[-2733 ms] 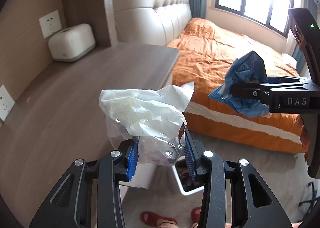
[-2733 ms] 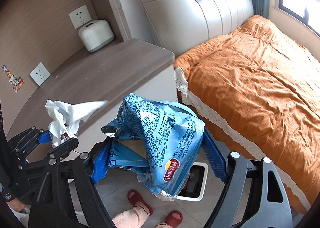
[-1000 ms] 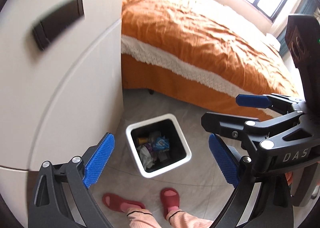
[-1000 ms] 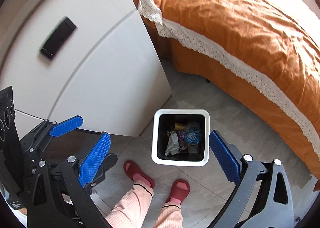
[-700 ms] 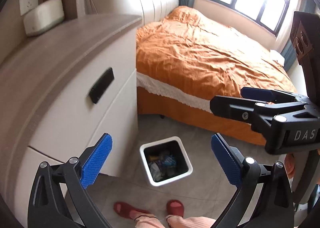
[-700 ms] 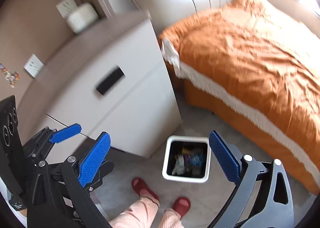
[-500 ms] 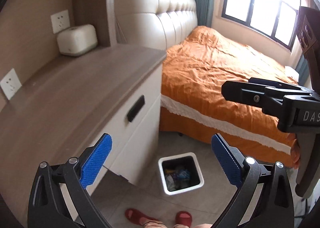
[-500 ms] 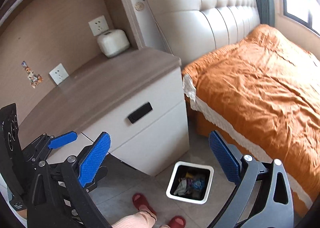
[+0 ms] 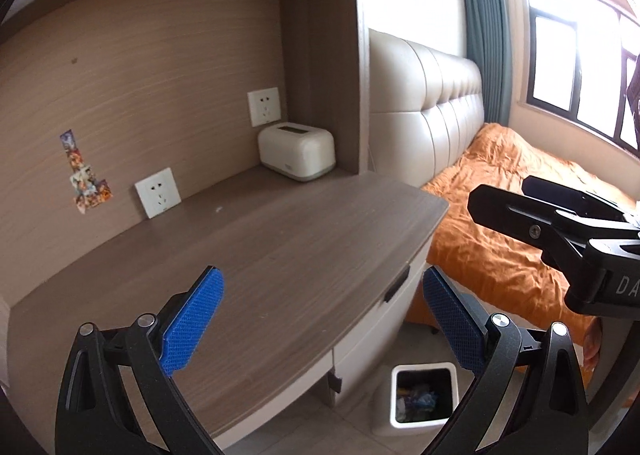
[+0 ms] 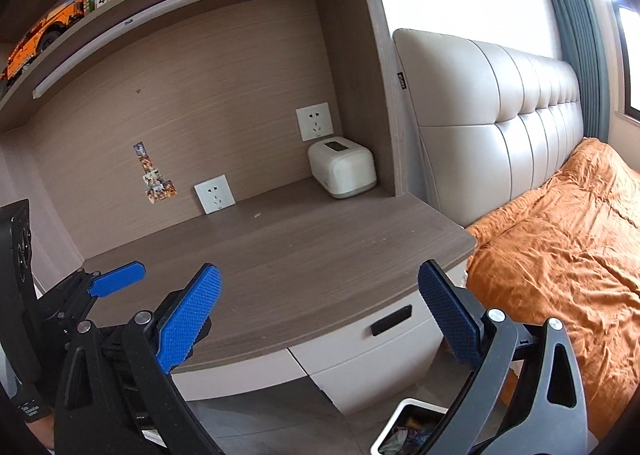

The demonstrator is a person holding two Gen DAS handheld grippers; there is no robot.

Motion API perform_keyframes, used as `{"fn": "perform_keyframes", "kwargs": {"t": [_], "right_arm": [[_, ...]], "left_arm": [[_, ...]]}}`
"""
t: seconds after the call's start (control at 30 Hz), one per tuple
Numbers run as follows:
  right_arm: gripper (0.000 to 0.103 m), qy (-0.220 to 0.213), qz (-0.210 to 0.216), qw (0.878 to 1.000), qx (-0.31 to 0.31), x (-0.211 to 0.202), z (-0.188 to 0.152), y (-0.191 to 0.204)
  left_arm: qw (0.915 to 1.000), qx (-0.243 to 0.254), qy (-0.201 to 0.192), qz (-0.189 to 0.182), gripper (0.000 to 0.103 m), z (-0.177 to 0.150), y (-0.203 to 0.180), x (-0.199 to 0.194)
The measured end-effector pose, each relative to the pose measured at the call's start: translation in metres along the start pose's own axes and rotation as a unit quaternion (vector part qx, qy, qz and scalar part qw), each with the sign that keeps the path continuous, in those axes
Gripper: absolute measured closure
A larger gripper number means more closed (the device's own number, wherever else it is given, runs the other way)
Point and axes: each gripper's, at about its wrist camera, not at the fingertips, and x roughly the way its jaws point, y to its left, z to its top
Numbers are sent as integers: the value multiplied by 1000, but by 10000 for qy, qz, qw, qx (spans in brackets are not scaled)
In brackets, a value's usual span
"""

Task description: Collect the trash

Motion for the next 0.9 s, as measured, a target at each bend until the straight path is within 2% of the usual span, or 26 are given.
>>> {"fn": "perform_keyframes", "kwargs": {"t": [0.2,0.5,0.8,0.9], "right_arm": [[5,-68,36,9997,-236,17,12,49],[5,-77,-84,9991,-398,53,26,119],[5,-194,-241,9989,-357,69,37,159],[5,-186,-241,9988,-386,75,38,170]], "left_arm": [[9999,-91,-40,100,5,5,52,-7],[9996,-226,-182,19,5,18,134,-11],[9993,-239,-275,40,5,26,187,-12],[9990,-235,-325,204,5,26,202,-12]]}}
